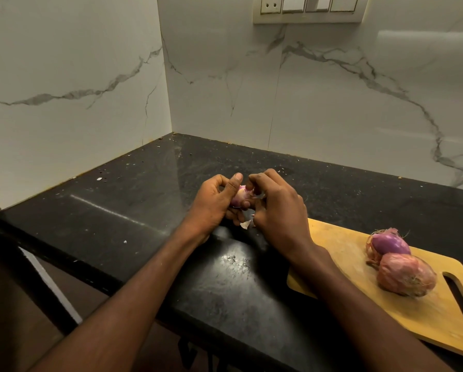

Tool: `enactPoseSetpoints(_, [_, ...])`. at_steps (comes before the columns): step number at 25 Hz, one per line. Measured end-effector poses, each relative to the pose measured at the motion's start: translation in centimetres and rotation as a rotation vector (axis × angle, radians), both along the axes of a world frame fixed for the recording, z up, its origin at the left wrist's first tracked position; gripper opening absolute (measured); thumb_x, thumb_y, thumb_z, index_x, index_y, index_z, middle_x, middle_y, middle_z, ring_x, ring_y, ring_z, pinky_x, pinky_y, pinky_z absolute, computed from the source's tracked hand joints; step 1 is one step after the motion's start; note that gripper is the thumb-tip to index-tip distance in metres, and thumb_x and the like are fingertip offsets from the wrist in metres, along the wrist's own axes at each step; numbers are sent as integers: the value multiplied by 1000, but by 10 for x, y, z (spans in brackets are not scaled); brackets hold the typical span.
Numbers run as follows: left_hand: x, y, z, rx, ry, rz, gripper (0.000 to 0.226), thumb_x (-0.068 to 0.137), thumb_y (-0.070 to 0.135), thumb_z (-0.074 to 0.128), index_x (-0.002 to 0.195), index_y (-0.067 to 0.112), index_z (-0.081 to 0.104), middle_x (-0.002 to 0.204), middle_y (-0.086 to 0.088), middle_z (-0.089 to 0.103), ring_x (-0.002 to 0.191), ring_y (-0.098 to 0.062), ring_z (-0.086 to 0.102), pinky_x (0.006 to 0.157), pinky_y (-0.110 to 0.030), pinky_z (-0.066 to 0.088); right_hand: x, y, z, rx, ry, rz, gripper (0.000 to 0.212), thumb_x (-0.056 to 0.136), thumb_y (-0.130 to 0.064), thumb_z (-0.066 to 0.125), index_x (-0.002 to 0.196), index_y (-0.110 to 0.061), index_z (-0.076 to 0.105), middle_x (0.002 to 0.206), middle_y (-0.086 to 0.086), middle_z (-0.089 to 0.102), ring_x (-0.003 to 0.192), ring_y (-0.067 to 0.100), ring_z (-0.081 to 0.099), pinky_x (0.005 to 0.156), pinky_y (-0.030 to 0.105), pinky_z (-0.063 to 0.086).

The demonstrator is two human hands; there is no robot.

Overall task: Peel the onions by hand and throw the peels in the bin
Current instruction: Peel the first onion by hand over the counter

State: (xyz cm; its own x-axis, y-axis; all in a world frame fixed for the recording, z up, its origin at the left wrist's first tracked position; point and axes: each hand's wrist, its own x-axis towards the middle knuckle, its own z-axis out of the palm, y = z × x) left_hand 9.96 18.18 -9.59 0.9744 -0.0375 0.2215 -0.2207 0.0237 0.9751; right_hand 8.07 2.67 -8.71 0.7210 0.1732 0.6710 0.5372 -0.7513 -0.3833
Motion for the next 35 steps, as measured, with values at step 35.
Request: enactPoseSetpoints(35, [1, 8, -2, 56, -19, -189, 60, 111, 49, 33, 89, 2, 63, 53, -5, 50, 41, -20, 45, 39, -27, 33, 4, -9, 5, 84, -41, 267, 38, 78, -26, 88, 73, -18, 51, 75, -9, 52, 66, 14, 50, 57, 36, 47])
